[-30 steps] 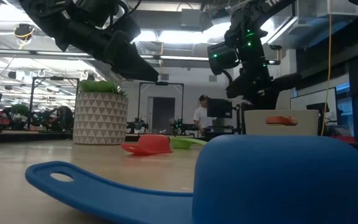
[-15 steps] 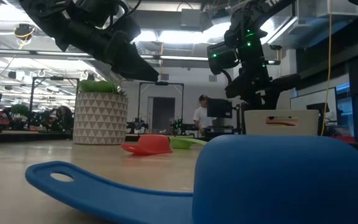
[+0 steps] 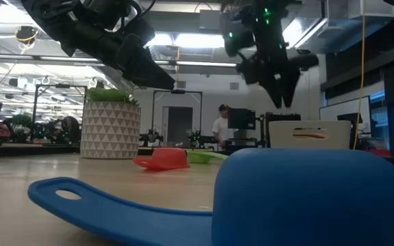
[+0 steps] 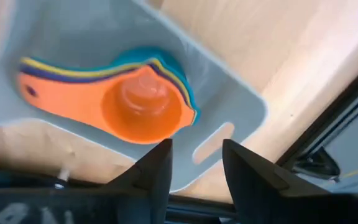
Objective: Nest measuring cups in basket
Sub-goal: Stack the blue measuring cup on top of the orange measuring cup in the gray bin
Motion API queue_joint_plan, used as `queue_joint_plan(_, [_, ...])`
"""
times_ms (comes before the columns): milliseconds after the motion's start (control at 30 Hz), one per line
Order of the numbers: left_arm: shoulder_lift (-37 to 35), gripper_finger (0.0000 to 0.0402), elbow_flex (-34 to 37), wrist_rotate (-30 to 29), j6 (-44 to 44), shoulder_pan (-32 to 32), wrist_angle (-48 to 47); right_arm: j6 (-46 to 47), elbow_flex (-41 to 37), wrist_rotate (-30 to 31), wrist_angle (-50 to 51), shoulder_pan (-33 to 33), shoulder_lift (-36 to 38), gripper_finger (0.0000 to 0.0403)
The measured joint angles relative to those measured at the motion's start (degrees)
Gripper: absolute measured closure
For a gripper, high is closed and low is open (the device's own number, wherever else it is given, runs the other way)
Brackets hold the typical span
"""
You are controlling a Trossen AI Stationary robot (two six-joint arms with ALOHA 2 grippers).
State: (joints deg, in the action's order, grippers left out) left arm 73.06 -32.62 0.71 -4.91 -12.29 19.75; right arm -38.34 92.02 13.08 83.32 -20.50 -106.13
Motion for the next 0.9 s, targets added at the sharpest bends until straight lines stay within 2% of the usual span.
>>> queue_joint_plan(233, [0.0,0.0175,0.0,0.0,0.0,0.0,-0.02,4.25,9.33,-8.93,4.29,2.08,0.59,0.0258])
queue_joint_plan(533, [0.04,0.0175,-0.02,0.03,1.81,0.0,-1.31,12.92,11.12,-21.39,-0.05,7.34,1.99,0.0258])
queue_joint_plan(733, [0.04,0.0175,-0.02,0.04,1.81,0.0,-1.27,18.12,8.63,-22.78,-1.07,13.01,2.02,0.0258])
queue_joint_plan(900, [0.04,0.0175,-0.02,0.02,1.82,0.0,-1.29,24.29,6.56,-22.85,-7.58,18.42,2.01,0.0258])
